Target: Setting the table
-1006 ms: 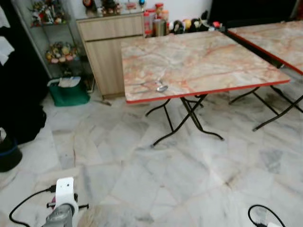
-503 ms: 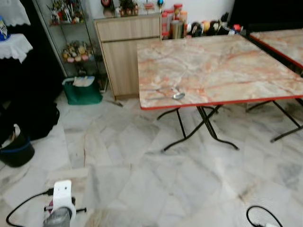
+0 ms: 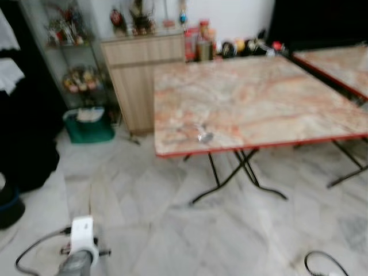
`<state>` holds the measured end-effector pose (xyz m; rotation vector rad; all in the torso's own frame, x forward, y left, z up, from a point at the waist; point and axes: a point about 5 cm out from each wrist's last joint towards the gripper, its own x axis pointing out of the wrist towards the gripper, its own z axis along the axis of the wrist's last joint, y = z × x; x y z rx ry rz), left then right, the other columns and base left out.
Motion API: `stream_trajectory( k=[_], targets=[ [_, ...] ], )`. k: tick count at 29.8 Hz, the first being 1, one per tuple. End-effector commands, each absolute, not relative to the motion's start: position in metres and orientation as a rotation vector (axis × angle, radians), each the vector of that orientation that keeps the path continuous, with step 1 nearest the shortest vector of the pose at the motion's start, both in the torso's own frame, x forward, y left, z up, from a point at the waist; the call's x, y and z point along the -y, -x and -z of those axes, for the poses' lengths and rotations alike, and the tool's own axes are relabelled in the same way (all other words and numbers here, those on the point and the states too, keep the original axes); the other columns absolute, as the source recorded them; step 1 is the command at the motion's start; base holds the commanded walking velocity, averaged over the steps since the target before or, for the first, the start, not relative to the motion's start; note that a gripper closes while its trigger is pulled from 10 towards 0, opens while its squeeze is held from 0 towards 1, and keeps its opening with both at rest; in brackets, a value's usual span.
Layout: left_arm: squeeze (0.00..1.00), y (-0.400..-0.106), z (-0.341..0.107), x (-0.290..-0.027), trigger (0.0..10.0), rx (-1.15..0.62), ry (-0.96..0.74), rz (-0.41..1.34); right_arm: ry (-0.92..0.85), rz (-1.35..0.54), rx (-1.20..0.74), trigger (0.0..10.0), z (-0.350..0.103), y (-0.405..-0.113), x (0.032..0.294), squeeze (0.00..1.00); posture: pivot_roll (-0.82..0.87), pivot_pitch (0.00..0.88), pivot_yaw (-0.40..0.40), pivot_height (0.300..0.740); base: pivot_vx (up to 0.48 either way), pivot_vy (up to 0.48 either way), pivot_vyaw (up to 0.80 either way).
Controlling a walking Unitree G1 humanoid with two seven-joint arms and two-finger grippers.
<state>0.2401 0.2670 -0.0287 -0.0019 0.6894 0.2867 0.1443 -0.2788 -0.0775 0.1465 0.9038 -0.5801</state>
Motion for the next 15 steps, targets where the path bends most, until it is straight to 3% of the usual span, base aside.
stream_trajectory(
  k=[1,12,15],
  targets=[
    [0.00,-0.2397,0.0300,-0.2647,10.0,-0.688,0.017,-0.293,-0.154,0.599,-0.920,10.0,0.0796,-0.1362,0.2811,0.00,0.04,0.049,0.041,0.740,0.000,0.000,0.00],
    [0.00,-0.2372,0.0322,-0.2642,10.0,-0.710,-0.025,-0.276,-0.141,0.587,-0.922,10.0,0.0790,-0.1374,0.2820,0.00,0.03,0.067,0.040,0.740,0.000,-0.025,0.00],
    [0.00,-0.2373,0.0324,-0.2635,10.0,-0.712,-0.024,-0.277,-0.122,0.585,-0.925,10.0,0.0785,-0.1375,0.2829,0.00,0.03,0.070,0.040,0.740,0.244,-0.300,0.80]
  ],
)
